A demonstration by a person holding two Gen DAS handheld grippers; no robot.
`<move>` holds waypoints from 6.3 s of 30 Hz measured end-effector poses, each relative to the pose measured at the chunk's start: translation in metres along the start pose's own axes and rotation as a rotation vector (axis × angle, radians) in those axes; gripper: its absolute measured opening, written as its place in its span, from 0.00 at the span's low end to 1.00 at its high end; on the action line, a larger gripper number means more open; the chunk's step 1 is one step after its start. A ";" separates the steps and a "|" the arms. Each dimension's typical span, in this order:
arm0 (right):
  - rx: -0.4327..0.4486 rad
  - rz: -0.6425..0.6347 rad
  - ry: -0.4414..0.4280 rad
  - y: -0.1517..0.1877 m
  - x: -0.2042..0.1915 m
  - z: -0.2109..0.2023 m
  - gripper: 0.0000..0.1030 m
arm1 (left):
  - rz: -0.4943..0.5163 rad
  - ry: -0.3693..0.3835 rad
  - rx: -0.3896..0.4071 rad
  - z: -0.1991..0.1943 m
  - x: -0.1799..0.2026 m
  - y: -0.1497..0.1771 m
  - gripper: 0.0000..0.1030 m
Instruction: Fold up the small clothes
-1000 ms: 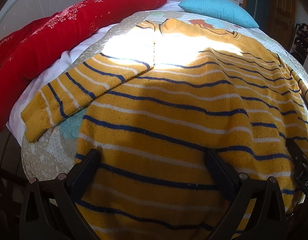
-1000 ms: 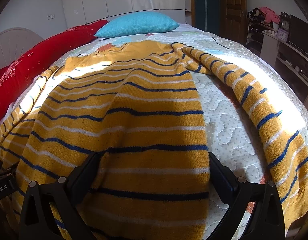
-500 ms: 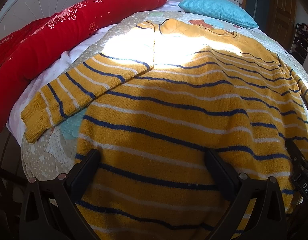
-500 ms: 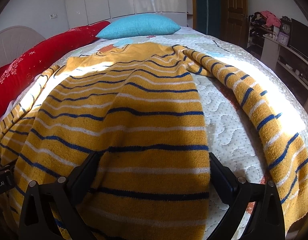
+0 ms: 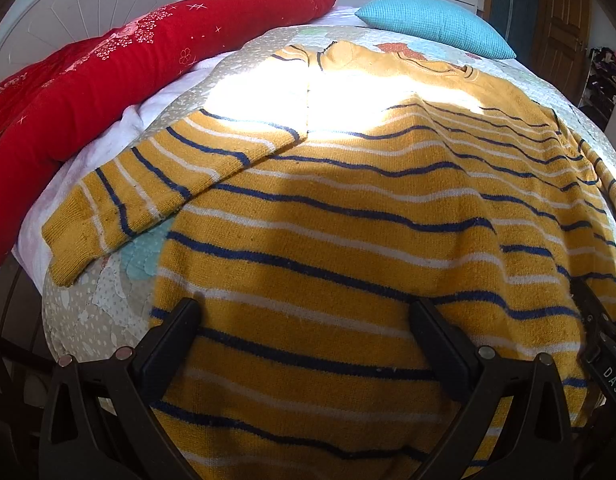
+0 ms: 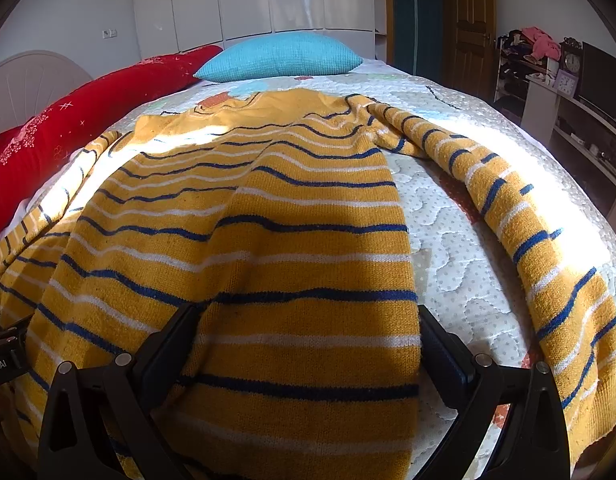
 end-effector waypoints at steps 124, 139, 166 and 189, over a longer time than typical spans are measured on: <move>0.053 -0.029 0.014 0.004 -0.001 0.004 1.00 | -0.613 -0.188 0.124 -0.022 -0.298 -0.036 0.06; -0.044 -0.033 -0.028 -0.011 0.004 0.002 1.00 | -0.465 0.059 0.155 -0.092 -0.192 -0.018 0.72; -0.029 0.357 0.014 -0.014 0.227 -0.073 0.07 | -0.194 0.210 0.020 -0.065 -0.070 -0.006 0.78; -0.194 0.249 -0.382 -0.016 0.142 -0.041 0.47 | -0.211 0.254 -0.095 -0.016 -0.102 0.023 0.78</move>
Point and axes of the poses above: each gripper's, at about its wrist camera, not at the fingertips, and z roughly the way its jaws point, x to its right, y to its underside, the point moved 1 cm from there along z, roughly the way its jaws point, and after that the axes turned 3 degrees about -x, right-handed, at the moved point
